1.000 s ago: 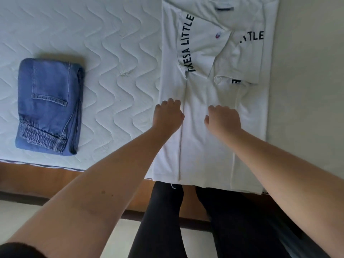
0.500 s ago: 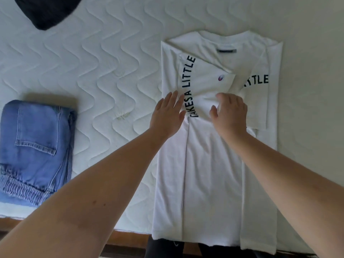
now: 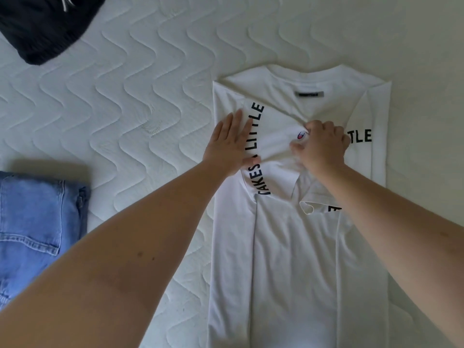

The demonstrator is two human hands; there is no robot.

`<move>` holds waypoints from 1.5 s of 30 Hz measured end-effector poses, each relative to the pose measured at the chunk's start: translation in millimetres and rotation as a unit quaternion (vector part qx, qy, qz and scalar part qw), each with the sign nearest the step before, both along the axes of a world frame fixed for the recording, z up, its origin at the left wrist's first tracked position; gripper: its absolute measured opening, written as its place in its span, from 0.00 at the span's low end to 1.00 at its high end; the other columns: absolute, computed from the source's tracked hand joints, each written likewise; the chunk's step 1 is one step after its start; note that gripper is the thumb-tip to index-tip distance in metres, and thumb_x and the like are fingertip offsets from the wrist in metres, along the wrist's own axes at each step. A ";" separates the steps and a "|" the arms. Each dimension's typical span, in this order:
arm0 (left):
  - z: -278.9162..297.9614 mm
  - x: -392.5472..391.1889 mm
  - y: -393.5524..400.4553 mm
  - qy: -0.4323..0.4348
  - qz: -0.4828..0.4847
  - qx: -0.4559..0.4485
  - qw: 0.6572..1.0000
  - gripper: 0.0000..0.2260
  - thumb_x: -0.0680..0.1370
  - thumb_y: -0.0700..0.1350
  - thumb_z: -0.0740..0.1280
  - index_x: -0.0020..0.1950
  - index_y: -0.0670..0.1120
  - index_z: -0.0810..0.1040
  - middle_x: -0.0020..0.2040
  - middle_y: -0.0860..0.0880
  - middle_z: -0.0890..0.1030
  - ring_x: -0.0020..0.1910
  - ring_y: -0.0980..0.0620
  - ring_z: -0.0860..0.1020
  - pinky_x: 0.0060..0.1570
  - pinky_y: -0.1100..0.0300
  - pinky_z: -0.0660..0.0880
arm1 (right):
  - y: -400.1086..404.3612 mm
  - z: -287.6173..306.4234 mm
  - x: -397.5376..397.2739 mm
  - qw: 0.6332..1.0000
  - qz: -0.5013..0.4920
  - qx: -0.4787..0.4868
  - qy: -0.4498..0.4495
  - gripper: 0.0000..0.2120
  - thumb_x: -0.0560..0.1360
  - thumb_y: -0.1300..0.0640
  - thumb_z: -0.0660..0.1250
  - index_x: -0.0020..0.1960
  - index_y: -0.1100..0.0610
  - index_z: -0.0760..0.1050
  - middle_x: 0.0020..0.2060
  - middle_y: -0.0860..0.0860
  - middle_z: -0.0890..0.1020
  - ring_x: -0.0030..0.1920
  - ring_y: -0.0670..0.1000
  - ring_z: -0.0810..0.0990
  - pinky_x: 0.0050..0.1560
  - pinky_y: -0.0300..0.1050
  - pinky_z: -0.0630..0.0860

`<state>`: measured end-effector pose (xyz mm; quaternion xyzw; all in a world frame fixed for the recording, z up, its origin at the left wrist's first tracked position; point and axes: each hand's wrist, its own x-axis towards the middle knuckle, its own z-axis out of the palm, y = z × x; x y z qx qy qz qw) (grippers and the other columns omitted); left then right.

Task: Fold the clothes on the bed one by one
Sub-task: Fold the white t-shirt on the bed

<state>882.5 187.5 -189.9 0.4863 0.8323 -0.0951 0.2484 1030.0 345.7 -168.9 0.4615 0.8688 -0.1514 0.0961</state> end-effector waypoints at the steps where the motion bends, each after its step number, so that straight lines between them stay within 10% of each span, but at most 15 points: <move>1: -3.6 -0.6 -0.4 -0.010 -0.001 0.003 1.000 0.43 0.77 0.71 0.50 0.78 0.49 0.32 0.77 0.45 0.29 0.77 0.47 0.31 0.75 0.51 0.33 | 0.8 0.6 -1.4 1.000 -0.014 -0.005 0.002 0.21 0.72 0.49 0.69 0.61 0.56 0.74 0.58 0.58 0.75 0.61 0.61 0.69 0.62 0.53 0.62; 8: -18.8 -8.2 0.3 -0.072 0.021 0.017 0.997 0.35 0.79 0.68 0.43 0.78 0.53 0.31 0.76 0.49 0.26 0.76 0.50 0.29 0.74 0.52 0.32 | -23.8 14.1 7.6 0.981 0.074 0.014 0.176 0.10 0.66 0.65 0.73 0.46 0.60 0.78 0.48 0.56 0.81 0.53 0.62 0.77 0.54 0.51 0.67; 11: -5.7 -13.2 6.4 -0.143 0.122 0.123 0.974 0.26 0.83 0.60 0.46 0.80 0.54 0.52 0.81 0.50 0.46 0.79 0.51 0.45 0.76 0.52 0.45 | -49.0 25.8 6.9 0.974 0.085 -0.028 0.209 0.11 0.70 0.66 0.69 0.52 0.58 0.78 0.44 0.53 0.83 0.44 0.58 0.80 0.42 0.46 0.71; 16: 20.5 -28.1 19.5 -0.340 0.442 0.275 0.783 0.22 0.82 0.61 0.54 0.57 0.48 0.79 0.51 0.49 0.81 0.49 0.50 0.79 0.51 0.55 0.75 | -94.6 34.0 -0.6 0.952 0.191 -0.052 0.234 0.20 0.64 0.73 0.71 0.53 0.58 0.82 0.43 0.55 0.85 0.40 0.59 0.82 0.38 0.47 0.77; 23: 11.9 -42.3 29.4 -0.237 0.462 0.248 0.818 0.08 0.78 0.47 0.67 0.55 0.49 0.74 0.41 0.57 0.77 0.36 0.59 0.76 0.25 0.74 0.68 | -125.4 16.9 6.1 0.938 0.247 -0.053 0.239 0.22 0.64 0.75 0.67 0.55 0.61 0.81 0.47 0.53 0.84 0.47 0.58 0.83 0.46 0.49 0.79; 29: 15.0 -38.9 29.8 -0.217 0.517 0.271 0.782 0.07 0.77 0.49 0.70 0.49 0.49 0.73 0.39 0.58 0.76 0.36 0.59 0.76 0.31 0.65 0.71 | -116.2 9.4 29.0 0.975 0.189 0.002 0.120 0.33 0.68 0.57 0.74 0.72 0.55 0.70 0.71 0.57 0.71 0.71 0.62 0.69 0.73 0.62 0.60; 32: 22.4 -36.7 25.0 -0.218 0.547 0.235 0.773 0.14 0.75 0.55 0.72 0.39 0.46 0.76 0.34 0.52 0.78 0.31 0.52 0.77 0.33 0.58 0.76 | -107.4 7.1 37.2 0.989 0.115 -0.032 0.086 0.36 0.70 0.47 0.73 0.74 0.52 0.67 0.71 0.57 0.70 0.70 0.61 0.68 0.70 0.57 0.61; 39: 25.1 -0.4 -14.3 -0.361 0.526 0.097 0.763 0.18 0.74 0.45 0.75 0.61 0.44 0.76 0.55 0.47 0.80 0.53 0.46 0.80 0.48 0.52 0.81 | -97.8 6.0 42.9 0.987 0.076 -0.095 0.107 0.27 0.72 0.62 0.70 0.70 0.57 0.71 0.54 0.58 0.77 0.54 0.62 0.76 0.53 0.54 0.70; 45: 23.4 22.8 -34.9 -0.214 0.432 0.188 0.856 0.16 0.75 0.50 0.73 0.58 0.46 0.73 0.47 0.54 0.78 0.44 0.53 0.77 0.34 0.69 0.68 | -93.1 8.2 60.4 0.980 0.138 -0.072 0.121 0.20 0.72 0.65 0.71 0.64 0.62 0.76 0.43 0.62 0.78 0.41 0.64 0.78 0.40 0.52 0.72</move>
